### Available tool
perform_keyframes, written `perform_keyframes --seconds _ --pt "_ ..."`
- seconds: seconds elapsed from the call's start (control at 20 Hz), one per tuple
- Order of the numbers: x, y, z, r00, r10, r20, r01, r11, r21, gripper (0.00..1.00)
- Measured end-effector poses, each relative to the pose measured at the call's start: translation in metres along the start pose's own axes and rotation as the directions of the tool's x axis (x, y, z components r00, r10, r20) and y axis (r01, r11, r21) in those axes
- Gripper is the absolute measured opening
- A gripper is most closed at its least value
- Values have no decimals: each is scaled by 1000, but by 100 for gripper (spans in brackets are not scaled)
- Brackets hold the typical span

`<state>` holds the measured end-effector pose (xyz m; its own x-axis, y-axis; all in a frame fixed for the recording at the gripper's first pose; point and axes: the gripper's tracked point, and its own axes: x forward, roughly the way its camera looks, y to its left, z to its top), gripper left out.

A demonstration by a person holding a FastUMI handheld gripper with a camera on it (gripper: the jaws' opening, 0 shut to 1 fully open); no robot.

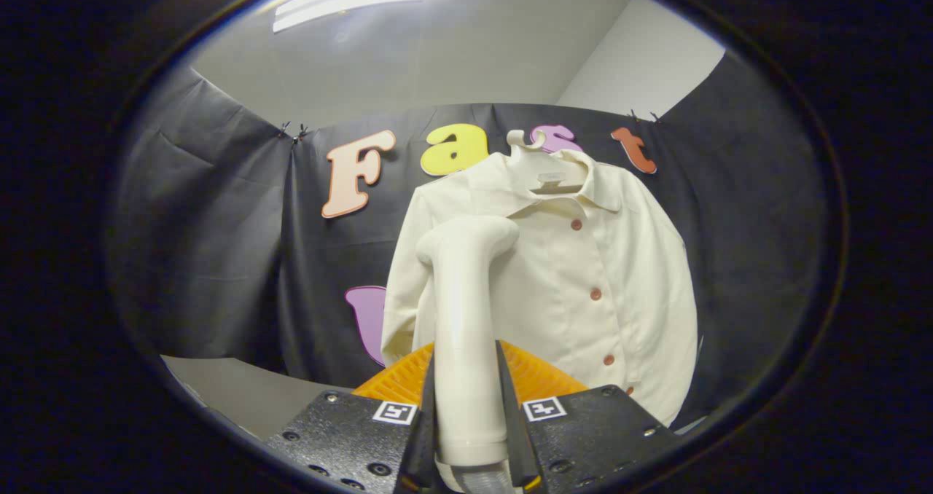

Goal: Iron the clothes twice with a garment steamer, once on the left side and once on the right side.

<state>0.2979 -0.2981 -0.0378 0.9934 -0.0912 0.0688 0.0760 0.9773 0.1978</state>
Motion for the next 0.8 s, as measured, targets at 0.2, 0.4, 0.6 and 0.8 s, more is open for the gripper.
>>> perform_keyframes --seconds 0.2,0.4,0.6,0.8 --pt "-10 -14 -27 999 2 -46 0 1000 28 38" --pt "-22 -24 -51 996 6 -89 -3 999 35 38" --pt "-35 -32 -76 992 11 -126 -3 998 60 39" --pt "-47 -43 -102 987 9 -160 5 996 85 39"
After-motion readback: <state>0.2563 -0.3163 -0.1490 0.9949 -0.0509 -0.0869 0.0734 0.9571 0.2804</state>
